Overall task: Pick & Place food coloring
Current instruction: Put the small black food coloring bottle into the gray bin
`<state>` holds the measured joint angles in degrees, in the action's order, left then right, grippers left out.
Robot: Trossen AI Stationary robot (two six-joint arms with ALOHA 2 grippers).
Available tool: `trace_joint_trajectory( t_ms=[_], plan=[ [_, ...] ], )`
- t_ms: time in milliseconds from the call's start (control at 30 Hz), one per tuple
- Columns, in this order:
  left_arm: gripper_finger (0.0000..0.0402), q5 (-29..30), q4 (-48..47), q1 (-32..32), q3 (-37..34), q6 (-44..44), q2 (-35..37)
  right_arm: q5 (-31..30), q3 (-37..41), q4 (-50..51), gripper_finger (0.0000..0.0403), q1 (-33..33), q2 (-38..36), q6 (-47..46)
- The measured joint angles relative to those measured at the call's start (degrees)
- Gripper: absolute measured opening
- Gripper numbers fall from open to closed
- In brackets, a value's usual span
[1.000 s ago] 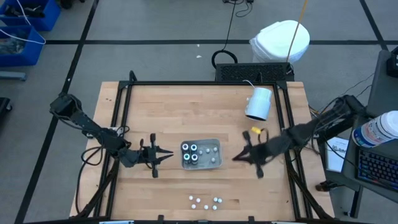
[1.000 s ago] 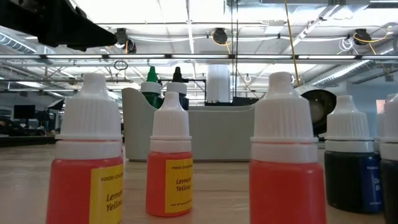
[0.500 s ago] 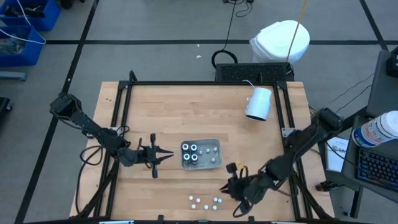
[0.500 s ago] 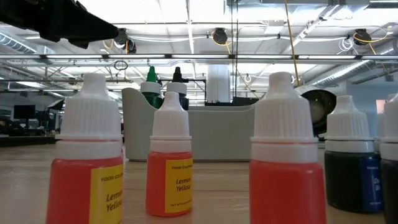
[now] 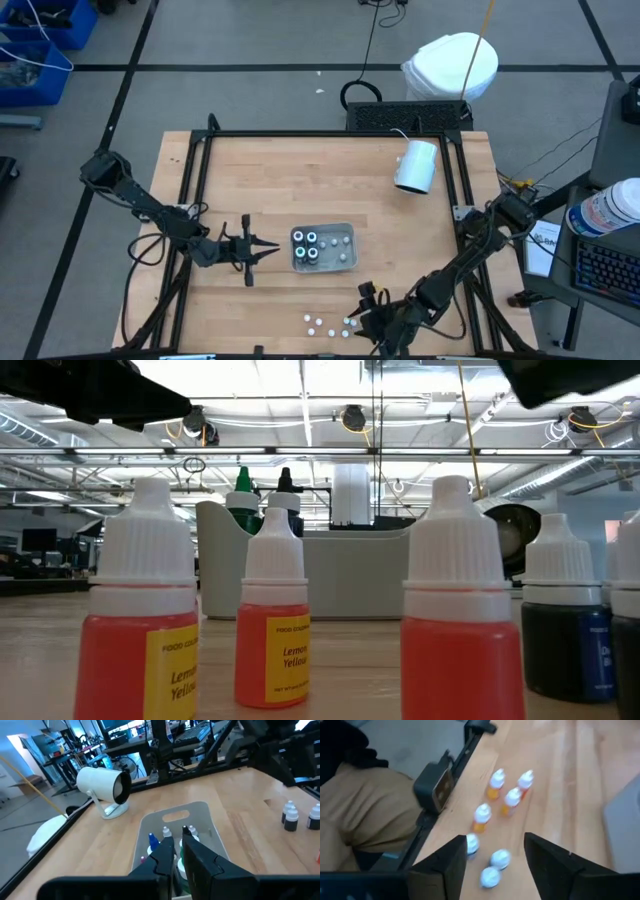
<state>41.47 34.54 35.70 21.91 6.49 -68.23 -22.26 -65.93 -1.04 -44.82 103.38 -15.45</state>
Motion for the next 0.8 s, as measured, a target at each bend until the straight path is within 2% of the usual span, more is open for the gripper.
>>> trace_joint_trajectory(
  t_ms=[400, 533, 667, 800],
  plan=[
    [0.0047, 0.0, 0.0, 0.0, 0.0, -0.2, 0.0, -0.2, 0.0, -2.2, 0.0178, -1.9, 5.3, -10.1],
    [0.0047, 0.0, 0.0, 0.0, 0.0, -0.2, 0.0, -0.5, 0.0, -1.7, 0.0176, -1.8, 5.9, -10.9],
    [0.0047, 0.0, 0.0, 0.0, 0.0, -0.2, 0.0, -4.6, 0.0, -0.7, 0.0176, -1.8, 5.9, -11.0],
    [0.0047, 0.0, 0.0, 0.0, 0.0, -0.3, 0.0, -4.9, 0.0, -0.8, 0.0176, -1.8, 5.9, -11.0]
  ],
)
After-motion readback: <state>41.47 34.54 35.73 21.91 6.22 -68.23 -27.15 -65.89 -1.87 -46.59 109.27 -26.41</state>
